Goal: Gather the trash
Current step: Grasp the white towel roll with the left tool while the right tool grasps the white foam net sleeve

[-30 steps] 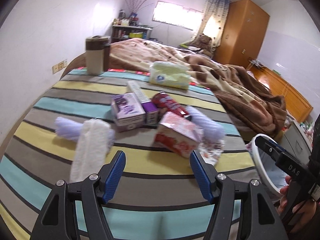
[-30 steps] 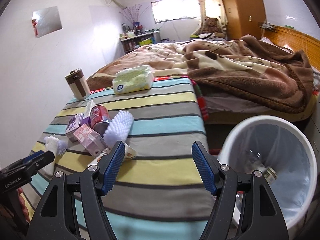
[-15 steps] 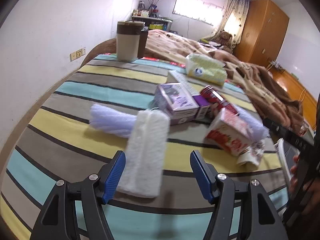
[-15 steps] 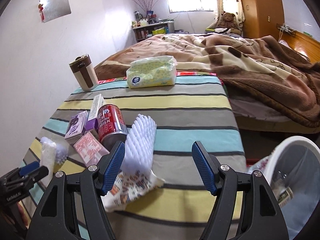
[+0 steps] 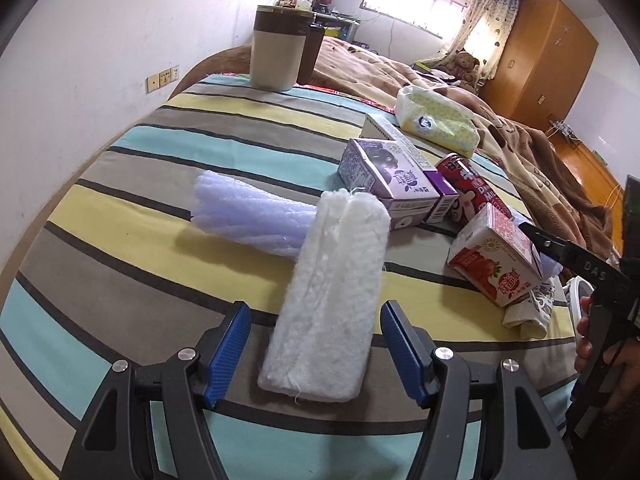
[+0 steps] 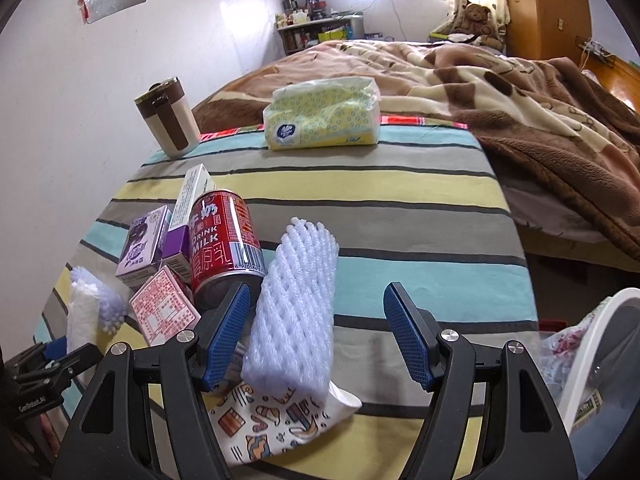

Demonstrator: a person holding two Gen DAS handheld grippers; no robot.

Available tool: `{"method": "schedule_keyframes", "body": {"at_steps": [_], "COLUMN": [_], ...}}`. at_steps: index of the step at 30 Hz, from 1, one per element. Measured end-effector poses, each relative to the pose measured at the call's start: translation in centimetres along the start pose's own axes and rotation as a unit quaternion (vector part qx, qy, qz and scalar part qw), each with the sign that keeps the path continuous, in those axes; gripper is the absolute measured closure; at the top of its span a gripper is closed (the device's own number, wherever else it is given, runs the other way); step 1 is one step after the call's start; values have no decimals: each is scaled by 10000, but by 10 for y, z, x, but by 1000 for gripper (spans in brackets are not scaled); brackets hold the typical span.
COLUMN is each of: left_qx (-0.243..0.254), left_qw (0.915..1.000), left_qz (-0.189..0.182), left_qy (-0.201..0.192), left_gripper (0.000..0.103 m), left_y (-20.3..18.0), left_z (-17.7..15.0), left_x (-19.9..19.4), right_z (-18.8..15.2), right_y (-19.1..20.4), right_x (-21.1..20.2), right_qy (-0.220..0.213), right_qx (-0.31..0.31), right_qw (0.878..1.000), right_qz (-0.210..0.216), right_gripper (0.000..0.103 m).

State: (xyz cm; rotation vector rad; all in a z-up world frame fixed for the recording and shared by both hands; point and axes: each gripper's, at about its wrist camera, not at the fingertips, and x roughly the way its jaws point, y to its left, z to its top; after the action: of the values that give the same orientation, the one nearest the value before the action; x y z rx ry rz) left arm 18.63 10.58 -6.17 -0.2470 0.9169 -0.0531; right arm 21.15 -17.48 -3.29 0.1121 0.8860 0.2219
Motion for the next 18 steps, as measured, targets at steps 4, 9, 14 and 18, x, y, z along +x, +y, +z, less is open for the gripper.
{"method": "schedule_keyframes", "body": {"at_steps": [4,9,14,18], "left_qx": [19,14,23,9], "left_qw": [10000,10000,10000,10000], "left_qz": [-24,-60,-53,-94], "left_qy": [9,7,17,30], "left_gripper": [36,36,45,56], "left_y": [-1,-2,-4,-6], "left_z": [1,2,3,5], "left_x": [2,2,3,3], "right_z": [2,3,4,4], "right_y": [0,-1,-3,-2], "right_x": [7,9,11,10], "right_qy": [98,134,163,174], "right_qx": [-15,30,76,49], "right_qw": [10000,9999,9998,9998], "right_qz": [1,53,54,5], "right_gripper": [32,32,39,54]}}
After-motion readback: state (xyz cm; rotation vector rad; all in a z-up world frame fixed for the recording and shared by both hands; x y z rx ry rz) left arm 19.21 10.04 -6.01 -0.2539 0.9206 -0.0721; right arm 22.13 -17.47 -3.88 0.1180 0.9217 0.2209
